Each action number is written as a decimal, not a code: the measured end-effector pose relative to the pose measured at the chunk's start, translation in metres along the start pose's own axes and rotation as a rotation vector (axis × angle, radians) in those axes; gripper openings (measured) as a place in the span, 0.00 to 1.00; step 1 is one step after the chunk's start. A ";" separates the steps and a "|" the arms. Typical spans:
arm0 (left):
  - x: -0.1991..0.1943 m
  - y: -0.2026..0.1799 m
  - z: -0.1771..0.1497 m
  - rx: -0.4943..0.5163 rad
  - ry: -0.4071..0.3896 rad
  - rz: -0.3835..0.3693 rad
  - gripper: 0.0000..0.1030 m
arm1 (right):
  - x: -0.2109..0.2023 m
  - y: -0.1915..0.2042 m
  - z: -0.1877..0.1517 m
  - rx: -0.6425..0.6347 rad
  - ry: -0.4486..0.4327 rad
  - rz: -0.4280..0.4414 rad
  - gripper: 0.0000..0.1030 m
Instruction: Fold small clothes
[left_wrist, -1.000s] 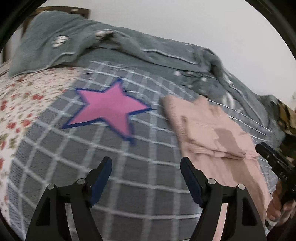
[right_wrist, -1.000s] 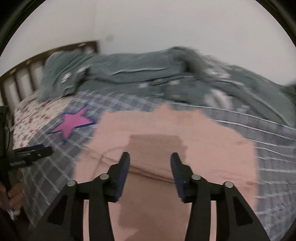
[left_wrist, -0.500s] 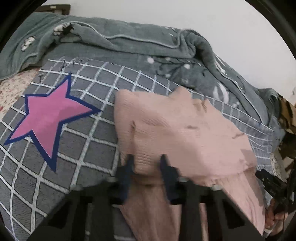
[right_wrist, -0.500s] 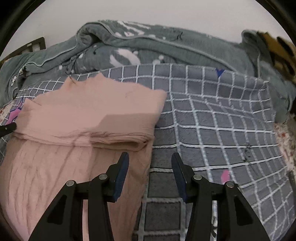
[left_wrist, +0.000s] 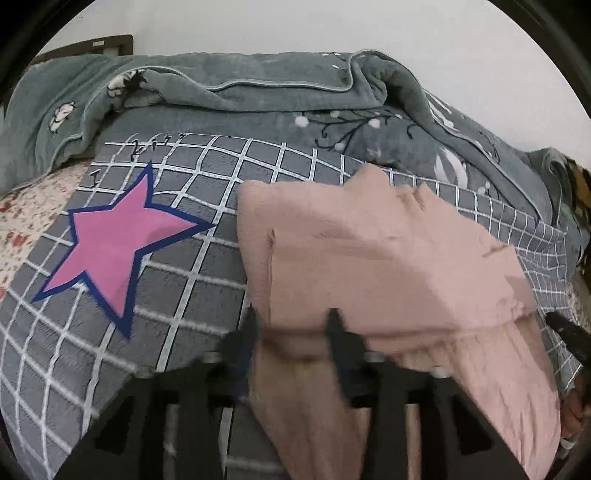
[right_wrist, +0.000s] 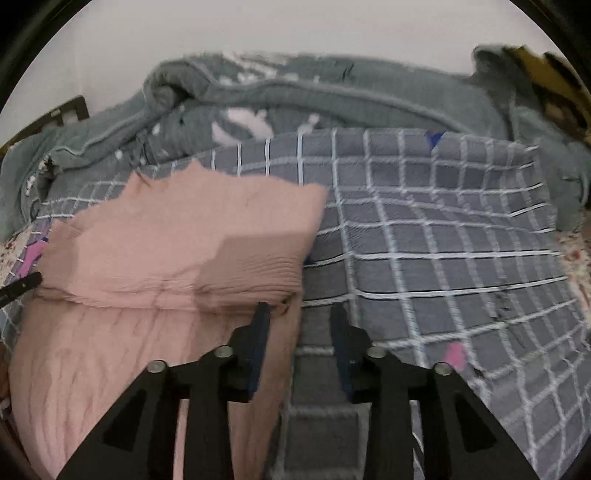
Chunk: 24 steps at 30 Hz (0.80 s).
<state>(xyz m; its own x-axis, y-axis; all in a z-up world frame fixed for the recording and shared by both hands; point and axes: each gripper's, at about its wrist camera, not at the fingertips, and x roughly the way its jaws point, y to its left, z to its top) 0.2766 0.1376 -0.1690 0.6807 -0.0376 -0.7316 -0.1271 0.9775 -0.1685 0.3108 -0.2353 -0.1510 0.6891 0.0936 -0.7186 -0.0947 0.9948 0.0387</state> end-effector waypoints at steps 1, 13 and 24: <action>-0.007 -0.001 -0.004 -0.001 -0.005 -0.008 0.44 | -0.009 -0.001 -0.003 0.002 -0.014 0.004 0.45; -0.098 -0.019 -0.048 0.002 -0.094 -0.068 0.44 | -0.108 -0.005 -0.050 0.044 -0.063 -0.002 0.54; -0.179 -0.021 -0.089 0.018 -0.202 -0.041 0.44 | -0.198 0.005 -0.090 0.007 -0.092 0.016 0.71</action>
<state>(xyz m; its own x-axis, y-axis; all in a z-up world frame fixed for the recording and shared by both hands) 0.0935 0.1056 -0.0930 0.8162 -0.0371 -0.5766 -0.0843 0.9796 -0.1823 0.1089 -0.2527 -0.0715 0.7508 0.1123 -0.6509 -0.1016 0.9933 0.0542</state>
